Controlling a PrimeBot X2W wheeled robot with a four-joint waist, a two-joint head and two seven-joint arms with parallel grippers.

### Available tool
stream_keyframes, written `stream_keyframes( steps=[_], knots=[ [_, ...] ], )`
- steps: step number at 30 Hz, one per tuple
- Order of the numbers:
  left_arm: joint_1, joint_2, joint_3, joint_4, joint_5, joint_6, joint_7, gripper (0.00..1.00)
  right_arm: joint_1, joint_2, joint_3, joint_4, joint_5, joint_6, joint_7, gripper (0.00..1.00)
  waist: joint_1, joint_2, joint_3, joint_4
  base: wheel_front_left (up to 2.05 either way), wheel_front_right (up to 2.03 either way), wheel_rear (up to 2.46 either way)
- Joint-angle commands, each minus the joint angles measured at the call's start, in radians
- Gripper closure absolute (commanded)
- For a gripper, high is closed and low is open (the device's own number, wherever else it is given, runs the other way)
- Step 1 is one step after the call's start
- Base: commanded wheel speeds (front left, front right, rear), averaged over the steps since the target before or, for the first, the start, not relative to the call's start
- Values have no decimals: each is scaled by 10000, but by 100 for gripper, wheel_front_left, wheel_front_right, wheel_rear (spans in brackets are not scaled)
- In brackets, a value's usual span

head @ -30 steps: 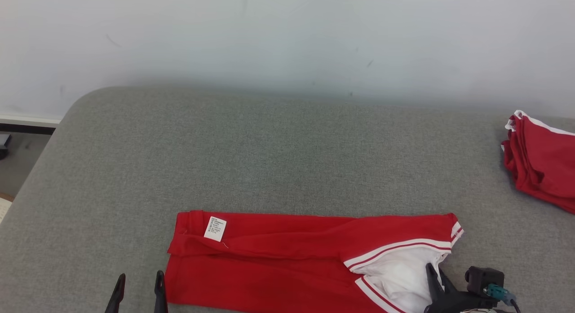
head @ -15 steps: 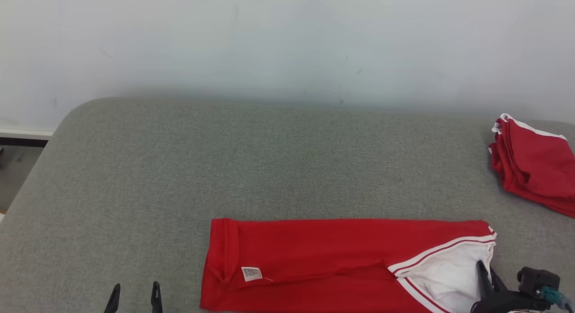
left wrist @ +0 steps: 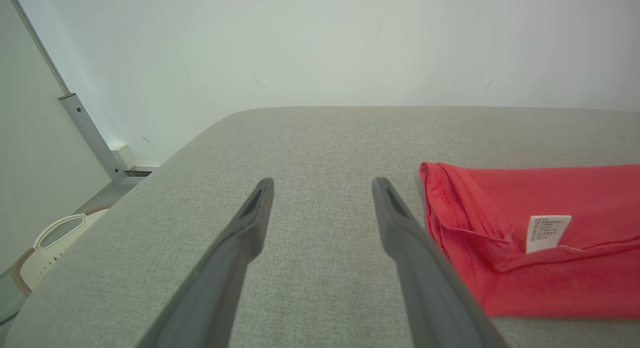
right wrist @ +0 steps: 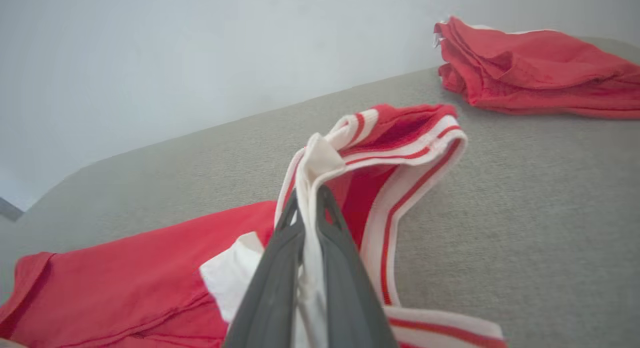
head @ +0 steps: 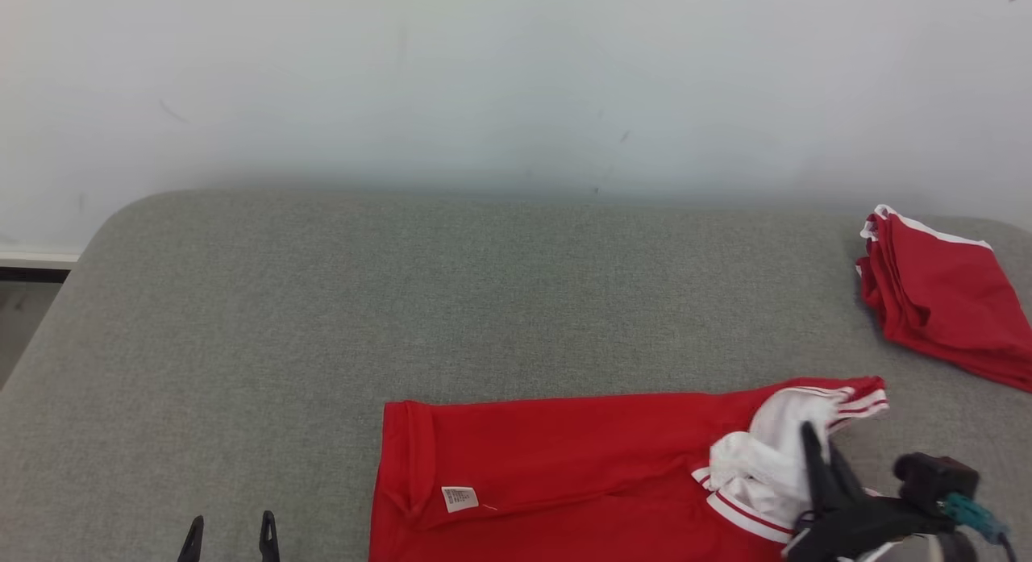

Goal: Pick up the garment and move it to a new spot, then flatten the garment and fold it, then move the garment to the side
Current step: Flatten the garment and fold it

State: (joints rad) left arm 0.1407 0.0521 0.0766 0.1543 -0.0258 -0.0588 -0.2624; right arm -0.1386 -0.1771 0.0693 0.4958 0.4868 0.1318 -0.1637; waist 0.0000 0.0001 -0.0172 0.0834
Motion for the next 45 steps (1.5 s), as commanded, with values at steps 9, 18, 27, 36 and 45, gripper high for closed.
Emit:
stream_keyframes(
  steps=[9,18,27,36,45],
  knots=[
    [-22,5,-114,96,104,-11,-30,0,512,855,1432,-2480,776,-21,1384,100,0,-1,-36,302,0,0,0],
    [-264,-6,-407,237,74,-92,-30,0,-240,1256,2989,-2264,1213,-21,1601,100,0,-1,32,850,0,0,0],
    [-656,-14,-827,503,15,-172,-30,0,-1726,1269,4918,-478,2521,-21,563,100,0,-1,197,1468,0,0,0],
    [-915,-18,-1093,787,-165,-203,-29,0,-3036,1270,6611,1509,3559,-22,-396,100,0,-1,340,1961,0,0,0],
    [-1113,-17,-1323,964,-318,-172,-28,0,-4059,1273,7830,2887,4569,-22,-945,100,0,-1,386,2274,0,0,0]
  ],
)
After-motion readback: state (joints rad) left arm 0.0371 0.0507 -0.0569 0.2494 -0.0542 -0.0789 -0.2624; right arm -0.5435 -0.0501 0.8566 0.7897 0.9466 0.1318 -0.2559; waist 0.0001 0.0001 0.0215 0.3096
